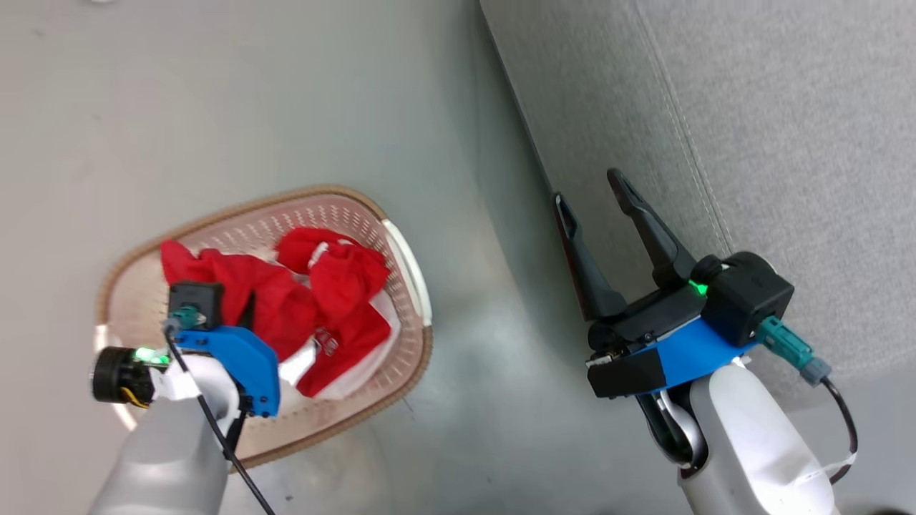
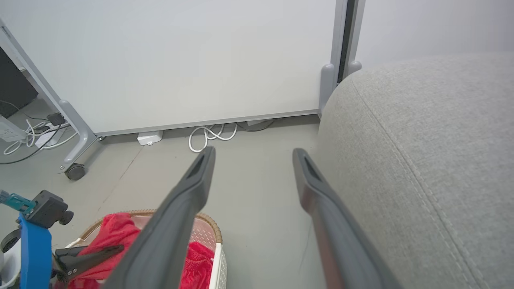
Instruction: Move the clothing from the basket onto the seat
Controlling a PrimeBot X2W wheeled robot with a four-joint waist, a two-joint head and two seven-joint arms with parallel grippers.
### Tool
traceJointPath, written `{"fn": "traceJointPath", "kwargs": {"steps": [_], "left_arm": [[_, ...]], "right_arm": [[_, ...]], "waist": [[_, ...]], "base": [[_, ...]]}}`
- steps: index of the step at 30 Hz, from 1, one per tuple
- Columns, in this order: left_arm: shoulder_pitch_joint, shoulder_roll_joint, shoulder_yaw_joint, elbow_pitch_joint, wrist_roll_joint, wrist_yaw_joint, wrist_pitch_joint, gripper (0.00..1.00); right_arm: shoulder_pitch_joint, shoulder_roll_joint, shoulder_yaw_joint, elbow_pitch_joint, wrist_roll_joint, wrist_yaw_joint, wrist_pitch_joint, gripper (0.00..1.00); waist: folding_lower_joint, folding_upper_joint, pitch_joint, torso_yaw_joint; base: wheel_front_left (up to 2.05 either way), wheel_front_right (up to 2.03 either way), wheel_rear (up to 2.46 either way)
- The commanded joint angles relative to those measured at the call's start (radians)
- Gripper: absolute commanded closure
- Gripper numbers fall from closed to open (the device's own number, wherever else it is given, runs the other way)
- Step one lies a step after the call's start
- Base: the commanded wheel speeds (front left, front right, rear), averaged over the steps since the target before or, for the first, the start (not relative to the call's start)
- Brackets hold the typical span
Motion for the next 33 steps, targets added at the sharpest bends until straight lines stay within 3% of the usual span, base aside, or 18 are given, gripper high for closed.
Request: {"fn": "traceJointPath", "kwargs": {"steps": [1,7,15,33], "left_arm": [[0.011,-0.012,-0.014,-0.003,0.0,-0.005,-0.014,1.0],[0.08,-0.074,-0.095,-0.05,-0.043,-0.007,-0.045,1.0],[0.126,-0.089,-0.235,-0.146,-0.12,-0.007,-0.052,1.0],[0.035,-0.11,-0.471,-0.401,-0.276,-0.007,0.0,1.0]], "right_arm": [[0.02,-0.003,-0.006,0.01,-0.008,0.0,-0.004,0.0],[0.08,-0.003,-0.026,0.059,-0.027,0.0,-0.003,0.0],[0.157,-0.003,-0.042,0.097,-0.024,0.0,-0.004,0.0],[0.264,-0.003,-0.049,0.136,-0.018,0.0,-0.004,0.0]], "waist": [[0.0,-0.0001,-0.109,0.076],[0.0,-0.0001,-0.27,0.145],[0.0,-0.0001,-0.429,0.205],[0.0,-0.0001,-0.615,0.263]], "base": [[0.0,0.0,0.0],[0.0,0.0,0.0],[0.0,0.0,0.0],[0.0,0.0,0.0]]}}
